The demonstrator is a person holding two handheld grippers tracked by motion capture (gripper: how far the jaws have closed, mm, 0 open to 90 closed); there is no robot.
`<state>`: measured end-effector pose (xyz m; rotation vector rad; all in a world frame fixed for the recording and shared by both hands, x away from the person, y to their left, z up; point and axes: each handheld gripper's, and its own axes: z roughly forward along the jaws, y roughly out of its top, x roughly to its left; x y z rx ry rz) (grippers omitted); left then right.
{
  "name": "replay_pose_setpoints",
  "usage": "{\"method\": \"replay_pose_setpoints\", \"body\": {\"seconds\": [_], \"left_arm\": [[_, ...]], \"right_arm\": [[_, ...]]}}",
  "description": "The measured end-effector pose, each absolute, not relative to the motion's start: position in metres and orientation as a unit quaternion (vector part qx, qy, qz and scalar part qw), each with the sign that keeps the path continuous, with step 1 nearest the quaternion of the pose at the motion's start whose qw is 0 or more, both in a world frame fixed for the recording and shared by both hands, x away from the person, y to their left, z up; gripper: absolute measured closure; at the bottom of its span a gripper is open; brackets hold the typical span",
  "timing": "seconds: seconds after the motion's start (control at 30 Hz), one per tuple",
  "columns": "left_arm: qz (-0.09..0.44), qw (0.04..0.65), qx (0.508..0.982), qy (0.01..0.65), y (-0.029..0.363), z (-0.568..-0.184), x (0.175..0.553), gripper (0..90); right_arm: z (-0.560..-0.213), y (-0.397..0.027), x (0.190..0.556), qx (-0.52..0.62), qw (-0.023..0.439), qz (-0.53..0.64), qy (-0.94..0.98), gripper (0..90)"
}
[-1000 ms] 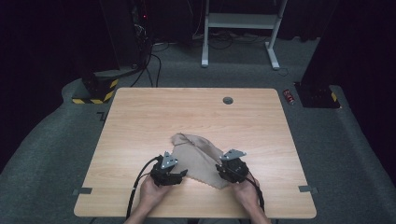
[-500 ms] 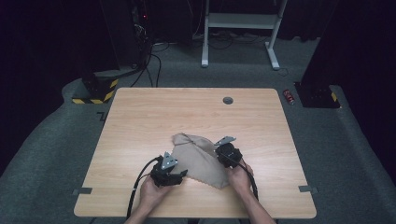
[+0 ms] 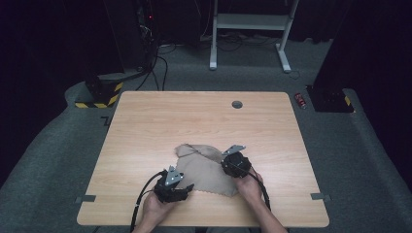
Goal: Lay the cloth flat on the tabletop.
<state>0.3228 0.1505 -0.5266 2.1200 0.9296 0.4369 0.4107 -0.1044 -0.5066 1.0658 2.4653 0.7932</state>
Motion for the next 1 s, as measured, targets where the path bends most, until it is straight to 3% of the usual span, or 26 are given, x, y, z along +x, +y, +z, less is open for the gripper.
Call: {"method": "replay_pose_setpoints", "body": {"seconds": [0.13, 0.47, 0.73, 0.9, 1.0], "left_arm": [[0.144, 0.390, 0.828, 0.377, 0.158, -0.524, 0.330, 44.8], [0.163, 0.354, 0.790, 0.474, 0.179, -0.506, 0.387, 45.3], [0.153, 0.360, 0.758, 0.523, 0.187, -0.509, 0.421, 53.5], [0.129, 0.373, 0.751, 0.529, 0.188, -0.515, 0.429, 69.3], [0.128, 0.368, 0.760, 0.520, 0.187, -0.518, 0.429, 89.1]], "right_arm": [[-0.505, -0.106, 0.414, 0.376, 0.162, 0.281, 0.868, 87.3], [-0.494, -0.113, 0.419, 0.385, 0.165, 0.302, 0.856, 87.4], [-0.488, -0.120, 0.426, 0.400, 0.157, 0.309, 0.848, 87.4], [-0.485, -0.120, 0.429, 0.407, 0.154, 0.314, 0.844, 85.3], [-0.485, -0.119, 0.431, 0.411, 0.150, 0.317, 0.841, 89.3]]}}
